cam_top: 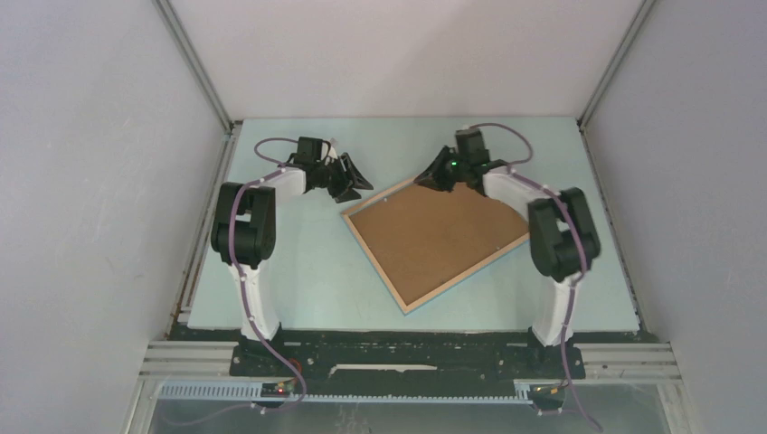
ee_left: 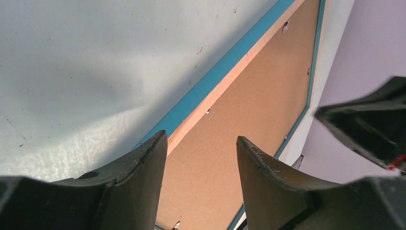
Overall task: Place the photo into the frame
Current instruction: Install the photo frame at the center of the board, then adjust the photo frame at the center of the board, then install the photo frame at the center of the board.
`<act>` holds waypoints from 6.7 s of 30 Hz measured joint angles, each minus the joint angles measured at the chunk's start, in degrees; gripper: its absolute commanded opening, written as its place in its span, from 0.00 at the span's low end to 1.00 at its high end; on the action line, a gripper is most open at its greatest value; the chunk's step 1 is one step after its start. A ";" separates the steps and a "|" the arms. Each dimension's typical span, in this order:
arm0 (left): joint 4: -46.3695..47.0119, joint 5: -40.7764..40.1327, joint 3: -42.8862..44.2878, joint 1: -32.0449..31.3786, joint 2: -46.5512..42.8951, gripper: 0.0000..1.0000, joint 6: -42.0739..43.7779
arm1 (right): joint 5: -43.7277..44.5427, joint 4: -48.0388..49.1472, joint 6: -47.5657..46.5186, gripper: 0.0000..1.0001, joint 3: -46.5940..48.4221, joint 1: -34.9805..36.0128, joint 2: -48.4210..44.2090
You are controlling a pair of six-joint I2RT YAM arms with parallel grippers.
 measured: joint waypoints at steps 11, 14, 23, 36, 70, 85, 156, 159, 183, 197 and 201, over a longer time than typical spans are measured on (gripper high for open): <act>0.02 0.24 0.00 0.00 0.00 0.61 -0.07 | 2.45 -10.93 -10.99 0.56 -20.11 -24.70 -31.06; 0.09 0.31 0.00 0.00 0.00 0.61 -0.37 | 2.40 -13.97 -13.86 0.62 -25.94 -32.92 -36.11; 1.22 0.96 -0.61 -0.04 0.00 0.61 -0.61 | -0.50 -16.28 -18.84 0.67 -37.77 -39.78 -38.99; 3.50 1.46 -2.60 -0.15 0.00 0.61 -1.22 | -3.19 -7.54 -16.72 0.64 -41.48 -33.20 -29.03; 20.15 -1.92 -40.30 -14.32 -23.54 0.62 -14.84 | 2.60 -13.29 -19.19 0.65 -6.99 -20.46 -7.37; 20.59 0.63 -32.74 -2.23 -19.19 0.60 -16.59 | -0.26 -17.00 -19.37 0.57 -1.97 -5.79 -12.96; 29.92 4.70 -28.37 0.17 -9.20 0.52 -21.97 | -14.05 9.31 1.05 0.23 -3.69 10.69 9.57; 29.94 4.70 -28.39 0.17 -9.20 0.52 -22.01 | -14.05 10.21 1.92 0.23 -3.98 10.80 9.57; 32.76 5.16 -28.44 0.20 -9.22 0.52 -23.43 | -12.33 7.43 0.46 0.34 -0.83 10.91 10.03; 27.34 4.68 -28.24 1.60 -13.38 0.57 -18.64 | -0.09 -14.97 -19.26 0.56 -19.21 -4.46 -21.53; 24.06 4.31 -27.63 1.60 -15.19 0.57 -15.98 | 4.87 -21.66 -22.12 0.58 -22.71 -11.85 -27.30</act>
